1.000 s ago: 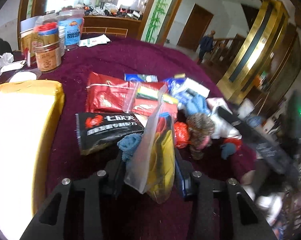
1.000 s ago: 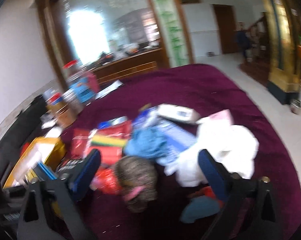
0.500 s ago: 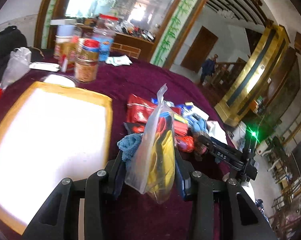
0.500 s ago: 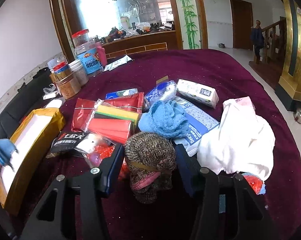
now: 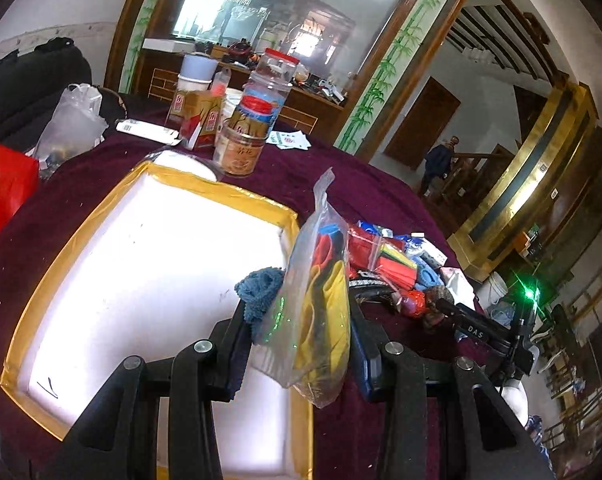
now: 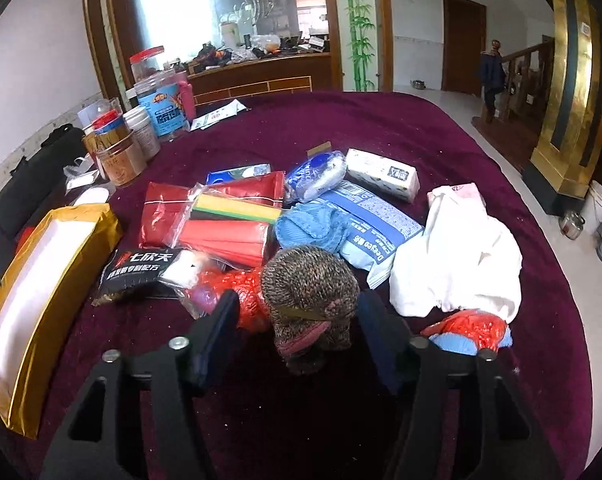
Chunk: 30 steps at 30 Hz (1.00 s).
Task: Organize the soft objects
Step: 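Carry both items over the yellow-rimmed white tray and open both tools to drop them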
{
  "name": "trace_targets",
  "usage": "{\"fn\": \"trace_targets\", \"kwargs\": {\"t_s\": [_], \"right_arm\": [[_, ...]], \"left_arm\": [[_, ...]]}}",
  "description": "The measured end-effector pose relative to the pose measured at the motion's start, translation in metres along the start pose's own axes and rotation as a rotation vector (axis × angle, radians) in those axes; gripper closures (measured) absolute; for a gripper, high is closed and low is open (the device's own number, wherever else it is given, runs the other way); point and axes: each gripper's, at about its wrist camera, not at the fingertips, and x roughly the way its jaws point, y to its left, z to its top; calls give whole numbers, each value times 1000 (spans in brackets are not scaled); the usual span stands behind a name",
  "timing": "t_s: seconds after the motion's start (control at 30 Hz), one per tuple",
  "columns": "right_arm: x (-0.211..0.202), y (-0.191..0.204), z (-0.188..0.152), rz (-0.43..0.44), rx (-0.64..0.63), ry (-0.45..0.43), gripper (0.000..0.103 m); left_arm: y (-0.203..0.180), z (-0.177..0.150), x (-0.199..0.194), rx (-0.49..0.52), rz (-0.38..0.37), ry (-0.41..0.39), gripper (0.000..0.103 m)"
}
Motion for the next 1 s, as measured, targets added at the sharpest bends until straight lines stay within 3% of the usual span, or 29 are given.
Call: {"fn": "trace_targets", "kwargs": {"t_s": [0.03,0.1,0.33,0.53,0.6,0.7,0.87,1.0], "right_arm": [[5,2,1,-14,-11,11,42],[14,2,1,-31,-16,24,56],[-23,-3,12,55,57,-34,58],[-50,48,41,321,22,-20,58],[-42,79,52,436,8,31,58],[-21,124,65,531,-7,105,58],[21,187,81,515,-59,187,58],[59,214,82,460,-64,249,58]], "left_arm": [[3,-1,1,-7,0,4,58],[7,-3,0,-22,-3,10,58],[20,9,-6,-28,-4,28,58],[20,44,23,39,33,89,58],[23,53,36,54,45,103,58],[36,67,72,5,35,183,58],[57,80,115,-39,70,253,58],[66,83,135,-65,65,289,56]]}}
